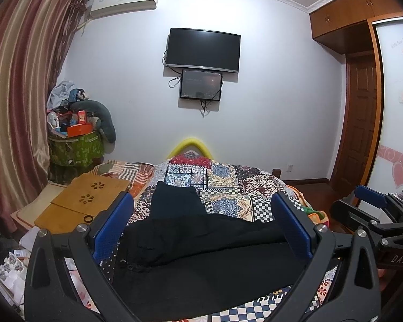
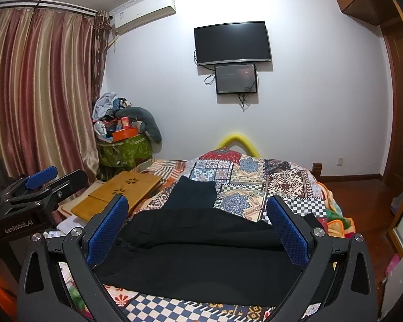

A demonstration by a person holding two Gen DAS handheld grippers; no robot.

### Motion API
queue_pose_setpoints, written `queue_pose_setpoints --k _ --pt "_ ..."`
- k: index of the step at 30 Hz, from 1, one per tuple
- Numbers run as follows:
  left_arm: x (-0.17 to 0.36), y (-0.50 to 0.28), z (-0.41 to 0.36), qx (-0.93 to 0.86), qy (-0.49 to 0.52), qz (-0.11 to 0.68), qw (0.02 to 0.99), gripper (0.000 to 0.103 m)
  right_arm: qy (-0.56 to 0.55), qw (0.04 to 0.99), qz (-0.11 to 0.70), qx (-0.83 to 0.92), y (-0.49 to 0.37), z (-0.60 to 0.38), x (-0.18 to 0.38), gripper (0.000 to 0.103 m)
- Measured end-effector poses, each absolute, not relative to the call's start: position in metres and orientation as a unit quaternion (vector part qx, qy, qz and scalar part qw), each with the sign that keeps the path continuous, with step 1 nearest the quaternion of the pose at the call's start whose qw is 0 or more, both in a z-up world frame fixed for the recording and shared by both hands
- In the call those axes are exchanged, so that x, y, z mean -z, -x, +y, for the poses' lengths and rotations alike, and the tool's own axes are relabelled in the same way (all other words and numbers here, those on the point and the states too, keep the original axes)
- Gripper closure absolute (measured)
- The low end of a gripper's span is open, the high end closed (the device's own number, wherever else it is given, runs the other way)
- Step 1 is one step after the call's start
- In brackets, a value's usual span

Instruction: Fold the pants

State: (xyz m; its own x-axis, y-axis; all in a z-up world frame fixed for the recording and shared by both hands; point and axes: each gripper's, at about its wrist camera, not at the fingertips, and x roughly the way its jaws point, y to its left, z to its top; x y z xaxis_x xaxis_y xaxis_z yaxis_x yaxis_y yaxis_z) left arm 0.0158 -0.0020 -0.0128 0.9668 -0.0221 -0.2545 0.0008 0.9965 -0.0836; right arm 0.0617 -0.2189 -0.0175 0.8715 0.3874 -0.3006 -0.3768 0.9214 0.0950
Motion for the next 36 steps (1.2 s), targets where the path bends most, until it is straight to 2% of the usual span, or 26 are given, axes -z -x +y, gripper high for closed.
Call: queue_pose_setpoints --k 36 --pt "0.01 -0.0172 -0.006 0.006 0.045 0.13 0.99 0.0 -0.017 0.969 0.156 -0.192 -0.0646 -0.2265 0.02 0.001"
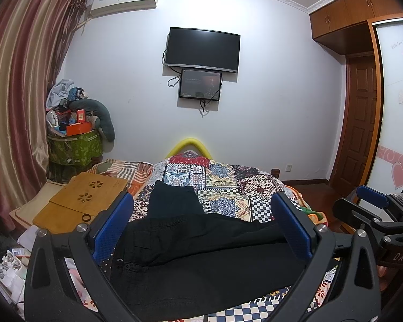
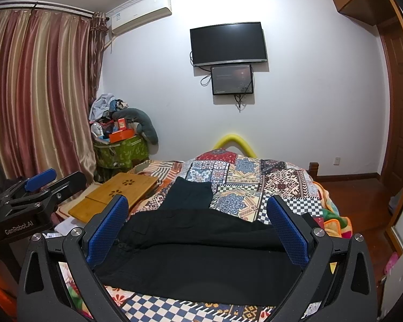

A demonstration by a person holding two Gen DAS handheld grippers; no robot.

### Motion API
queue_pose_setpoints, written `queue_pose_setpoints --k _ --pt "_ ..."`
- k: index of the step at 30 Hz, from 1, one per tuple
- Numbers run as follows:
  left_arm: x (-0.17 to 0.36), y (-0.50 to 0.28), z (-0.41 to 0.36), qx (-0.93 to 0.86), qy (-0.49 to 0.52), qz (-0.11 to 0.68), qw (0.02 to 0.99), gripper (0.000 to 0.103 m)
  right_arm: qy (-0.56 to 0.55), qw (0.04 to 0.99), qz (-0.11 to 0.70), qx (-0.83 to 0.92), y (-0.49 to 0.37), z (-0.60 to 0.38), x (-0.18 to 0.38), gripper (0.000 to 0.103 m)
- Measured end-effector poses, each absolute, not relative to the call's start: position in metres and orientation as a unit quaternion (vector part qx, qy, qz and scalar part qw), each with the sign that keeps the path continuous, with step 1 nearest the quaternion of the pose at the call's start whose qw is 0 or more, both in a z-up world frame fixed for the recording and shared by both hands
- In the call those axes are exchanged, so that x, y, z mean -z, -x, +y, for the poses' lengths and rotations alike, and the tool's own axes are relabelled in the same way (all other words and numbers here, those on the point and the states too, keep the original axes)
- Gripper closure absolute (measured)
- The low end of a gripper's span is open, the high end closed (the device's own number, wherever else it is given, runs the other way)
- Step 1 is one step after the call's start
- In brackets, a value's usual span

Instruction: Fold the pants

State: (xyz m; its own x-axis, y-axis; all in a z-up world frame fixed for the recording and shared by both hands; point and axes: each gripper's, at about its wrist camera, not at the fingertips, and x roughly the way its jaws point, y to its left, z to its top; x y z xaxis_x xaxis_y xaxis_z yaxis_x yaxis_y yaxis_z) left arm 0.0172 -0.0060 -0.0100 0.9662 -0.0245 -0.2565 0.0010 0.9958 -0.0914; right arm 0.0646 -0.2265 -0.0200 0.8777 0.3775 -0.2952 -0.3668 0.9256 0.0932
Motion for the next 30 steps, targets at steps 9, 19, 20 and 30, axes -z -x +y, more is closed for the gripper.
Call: queue_pose_setpoints --k 9,19,20,30 --pt "0.01 -0.017 -0.008 0.007 0.044 0.129 0.991 0.0 -0.018 0.969 0.157 -0.19 -0.064 -0.229 0.021 0.001" --pt "0.014 -0.025 -0.006 0.006 0.048 0.14 0.989 0.0 -0.017 0.969 0.162 -0.187 -0.069 -0.231 0.023 0.001" --pt "0.015 -0.027 -0.005 0.005 0.047 0.141 0.989 0.0 -0.016 0.969 0.163 -0.186 -0.07 -0.231 0.024 0.001" --pt "0.031 -0.079 0.01 -0.012 0.039 0.179 0.983 0.0 0.004 0.97 0.184 -0.156 -0.107 -0.245 0.037 0.001"
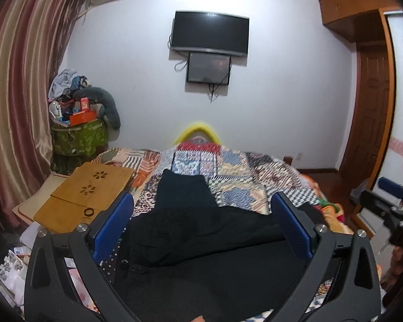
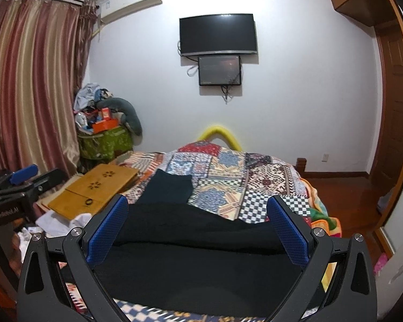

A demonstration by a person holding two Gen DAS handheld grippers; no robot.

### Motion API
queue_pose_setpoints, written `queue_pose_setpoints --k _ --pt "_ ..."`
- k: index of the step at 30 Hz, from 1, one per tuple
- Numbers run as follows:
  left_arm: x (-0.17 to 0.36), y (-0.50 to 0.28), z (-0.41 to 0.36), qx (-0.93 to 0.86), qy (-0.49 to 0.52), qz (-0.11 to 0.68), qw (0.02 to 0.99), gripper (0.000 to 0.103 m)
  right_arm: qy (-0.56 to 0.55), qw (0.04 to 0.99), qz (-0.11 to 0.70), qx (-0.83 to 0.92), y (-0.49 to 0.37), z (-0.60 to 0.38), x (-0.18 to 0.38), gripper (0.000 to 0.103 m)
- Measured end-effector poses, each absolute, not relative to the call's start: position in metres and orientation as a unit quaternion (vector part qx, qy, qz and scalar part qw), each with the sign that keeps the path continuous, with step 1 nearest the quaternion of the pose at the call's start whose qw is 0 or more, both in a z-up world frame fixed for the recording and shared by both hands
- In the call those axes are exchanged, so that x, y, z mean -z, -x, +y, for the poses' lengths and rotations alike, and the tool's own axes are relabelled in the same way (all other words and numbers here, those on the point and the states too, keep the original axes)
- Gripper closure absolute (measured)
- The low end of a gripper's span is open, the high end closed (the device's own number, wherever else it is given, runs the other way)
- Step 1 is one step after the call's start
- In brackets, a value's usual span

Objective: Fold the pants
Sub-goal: 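Lower both grippers onto the trousers waistband and close on it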

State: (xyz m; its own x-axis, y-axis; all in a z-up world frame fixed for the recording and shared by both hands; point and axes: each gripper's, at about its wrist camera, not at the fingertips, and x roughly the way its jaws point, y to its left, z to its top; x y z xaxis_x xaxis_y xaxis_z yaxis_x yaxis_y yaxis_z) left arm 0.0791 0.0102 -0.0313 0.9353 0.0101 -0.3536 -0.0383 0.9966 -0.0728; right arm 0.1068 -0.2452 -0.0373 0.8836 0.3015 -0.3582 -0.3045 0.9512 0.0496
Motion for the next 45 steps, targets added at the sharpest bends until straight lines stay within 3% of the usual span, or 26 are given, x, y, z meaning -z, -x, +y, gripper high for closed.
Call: queue_pose_setpoints --k 10,21,34,40,45 --pt "0.079 -0.189 0.057 -0.053 0.002 0.278 0.959 0.0 0.042 0.962 0.231 -0.142 -0.18 -0.264 0.068 0.001" --pt "0.185 -0.298 0.134 -0.062 0.029 0.419 0.905 0.002 0.072 0.911 0.362 -0.184 -0.284 -0.272 0.143 0.003" --pt "0.276 -0.379 0.174 -0.044 0.062 0.534 0.842 0.03 0.104 0.837 0.478 -0.246 -0.376 -0.243 0.22 0.003" --pt "0.3 -0.395 0.177 -0.059 0.086 0.555 0.825 0.031 0.121 0.817 0.494 -0.271 -0.391 -0.228 0.231 0.009" --pt "0.296 -0.391 0.169 -0.079 0.068 0.543 0.834 0.05 0.086 0.79 0.523 -0.308 -0.401 -0.227 0.237 0.034"
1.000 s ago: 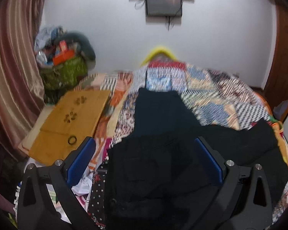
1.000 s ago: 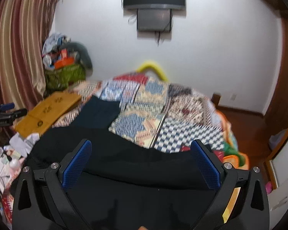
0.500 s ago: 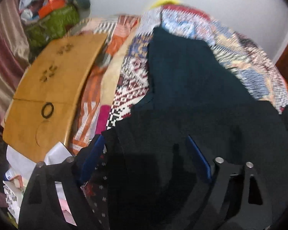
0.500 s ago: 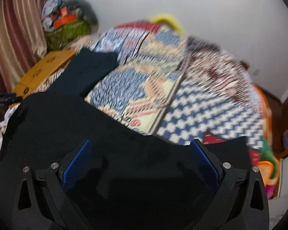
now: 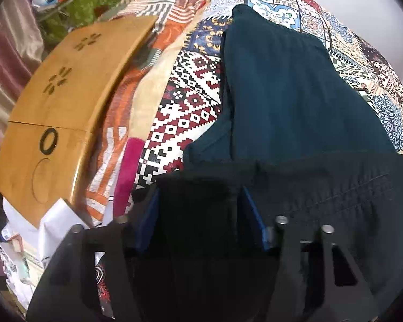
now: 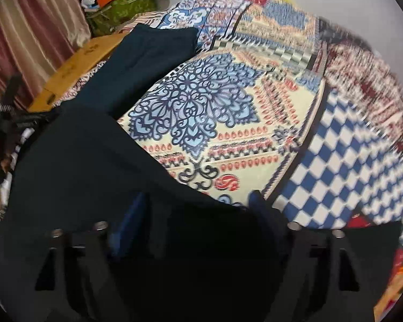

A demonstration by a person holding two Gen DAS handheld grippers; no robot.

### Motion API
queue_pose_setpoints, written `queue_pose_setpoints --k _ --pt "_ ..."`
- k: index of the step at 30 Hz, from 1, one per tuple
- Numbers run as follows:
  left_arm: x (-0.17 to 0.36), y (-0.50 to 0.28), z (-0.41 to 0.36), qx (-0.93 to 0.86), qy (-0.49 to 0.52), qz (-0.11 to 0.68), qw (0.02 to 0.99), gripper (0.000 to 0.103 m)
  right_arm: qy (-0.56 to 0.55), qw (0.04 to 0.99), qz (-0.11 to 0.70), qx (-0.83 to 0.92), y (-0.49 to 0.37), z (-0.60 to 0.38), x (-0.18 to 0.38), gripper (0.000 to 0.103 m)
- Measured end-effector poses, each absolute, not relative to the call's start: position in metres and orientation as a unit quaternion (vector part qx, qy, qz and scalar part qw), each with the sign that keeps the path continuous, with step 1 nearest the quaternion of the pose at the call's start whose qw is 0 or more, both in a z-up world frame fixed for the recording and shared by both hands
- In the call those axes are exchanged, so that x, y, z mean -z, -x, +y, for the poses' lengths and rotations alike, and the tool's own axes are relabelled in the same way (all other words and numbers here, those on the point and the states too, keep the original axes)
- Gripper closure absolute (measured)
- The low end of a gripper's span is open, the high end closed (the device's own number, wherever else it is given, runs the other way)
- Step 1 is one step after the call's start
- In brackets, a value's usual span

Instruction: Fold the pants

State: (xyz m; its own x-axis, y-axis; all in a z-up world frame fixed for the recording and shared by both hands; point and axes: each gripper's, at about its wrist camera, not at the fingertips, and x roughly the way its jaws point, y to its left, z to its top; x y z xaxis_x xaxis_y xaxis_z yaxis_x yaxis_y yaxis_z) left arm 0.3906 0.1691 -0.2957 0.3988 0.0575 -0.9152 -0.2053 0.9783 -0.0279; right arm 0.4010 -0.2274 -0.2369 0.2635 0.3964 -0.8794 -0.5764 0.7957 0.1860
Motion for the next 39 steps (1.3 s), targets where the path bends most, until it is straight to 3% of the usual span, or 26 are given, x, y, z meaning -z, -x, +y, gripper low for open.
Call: queue_pose_setpoints --k 1,4,6,8,13,23,39 --pt "0.295 -0.39 0.169 -0.078 0.068 0.542 0.834 0.056 0.087 0.791 0.522 -0.309 -0.399 -0.226 0.237 0.037" --pt "0.288 -0.386 0.164 -0.092 0.054 0.54 0.835 0.082 0.094 0.793 0.515 -0.312 -0.394 -0.22 0.236 0.064" --pt "0.285 -0.383 0.164 -0.096 0.055 0.536 0.837 0.086 0.089 0.791 0.513 -0.323 -0.39 -0.216 0.235 0.089" --pt "0.282 -0.38 0.165 -0.097 0.05 0.536 0.837 0.089 0.103 0.796 0.504 -0.317 -0.381 -0.21 0.233 0.096" --pt "0.257 -0.366 0.162 -0.099 0.029 0.514 0.852 0.092 0.12 0.828 0.467 -0.286 -0.373 -0.208 0.217 0.098" --pt "0.157 -0.348 0.156 -0.089 0.035 0.423 0.901 0.093 0.116 0.894 0.353 -0.249 -0.342 -0.224 0.123 0.098" --pt "0.147 -0.197 0.15 -0.071 0.037 0.4 0.913 0.093 0.058 0.88 0.373 -0.289 -0.198 -0.256 0.125 0.098"
